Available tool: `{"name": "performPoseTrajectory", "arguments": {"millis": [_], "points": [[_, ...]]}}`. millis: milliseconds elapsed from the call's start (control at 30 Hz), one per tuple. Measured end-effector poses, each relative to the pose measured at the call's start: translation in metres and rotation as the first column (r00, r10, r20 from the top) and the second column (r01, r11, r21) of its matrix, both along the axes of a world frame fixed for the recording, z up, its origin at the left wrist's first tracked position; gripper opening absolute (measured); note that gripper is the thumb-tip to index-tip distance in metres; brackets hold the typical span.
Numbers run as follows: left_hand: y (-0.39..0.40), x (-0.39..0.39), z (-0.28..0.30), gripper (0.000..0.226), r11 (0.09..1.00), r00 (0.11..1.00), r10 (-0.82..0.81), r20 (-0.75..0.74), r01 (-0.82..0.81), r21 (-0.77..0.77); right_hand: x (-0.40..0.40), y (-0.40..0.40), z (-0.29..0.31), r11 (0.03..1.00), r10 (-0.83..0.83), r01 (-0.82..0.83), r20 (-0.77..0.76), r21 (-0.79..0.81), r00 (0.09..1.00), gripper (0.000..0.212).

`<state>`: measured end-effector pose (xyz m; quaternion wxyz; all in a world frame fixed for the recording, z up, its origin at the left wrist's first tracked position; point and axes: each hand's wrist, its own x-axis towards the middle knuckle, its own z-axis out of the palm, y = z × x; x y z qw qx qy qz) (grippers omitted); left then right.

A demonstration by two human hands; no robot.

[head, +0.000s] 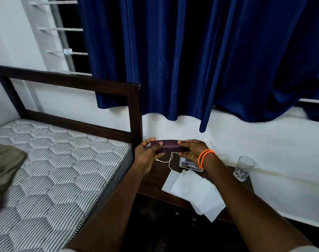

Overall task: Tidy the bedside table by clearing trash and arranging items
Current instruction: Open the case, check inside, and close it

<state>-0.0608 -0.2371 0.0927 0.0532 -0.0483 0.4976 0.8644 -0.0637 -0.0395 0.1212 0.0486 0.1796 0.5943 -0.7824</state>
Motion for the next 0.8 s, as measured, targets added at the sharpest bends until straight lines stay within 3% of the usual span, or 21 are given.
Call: {"name": "performPoseTrajectory", "arguments": {"millis": [267,367,433,567,667,800], "points": [[-0.004,-0.002,-0.004,0.039,0.999,1.000,0.020,0.018,-0.021,0.025,-0.007,-0.005,-0.006,1.000,-0.007,0.007,0.003,-0.011,1.000,0.035],[-0.008,-0.005,-0.010,0.054,1.000,0.998,-0.004,0.056,0.003,0.019,-0.011,-0.009,-0.011,0.998,-0.049,0.049,0.001,-0.049,0.999,0.030],[-0.014,-0.005,-0.014,0.058,0.998,0.995,-0.046,0.083,0.049,-0.033,-0.011,-0.013,-0.016,0.993,-0.084,0.083,-0.001,-0.082,0.996,0.032],[-0.028,-0.005,-0.030,0.047,0.973,0.988,-0.112,0.106,0.130,-0.191,-0.013,-0.029,-0.033,0.991,-0.047,0.050,0.020,-0.128,0.999,0.014],[-0.043,-0.005,-0.045,0.044,0.964,0.987,-0.095,0.126,0.123,-0.238,-0.018,-0.047,-0.051,0.987,-0.080,0.087,0.052,-0.134,0.995,0.021],[-0.064,-0.005,-0.069,0.060,0.888,0.990,-0.037,0.138,0.096,-0.449,-0.030,-0.071,-0.082,0.984,-0.127,0.135,0.077,-0.114,0.989,0.032]]}}
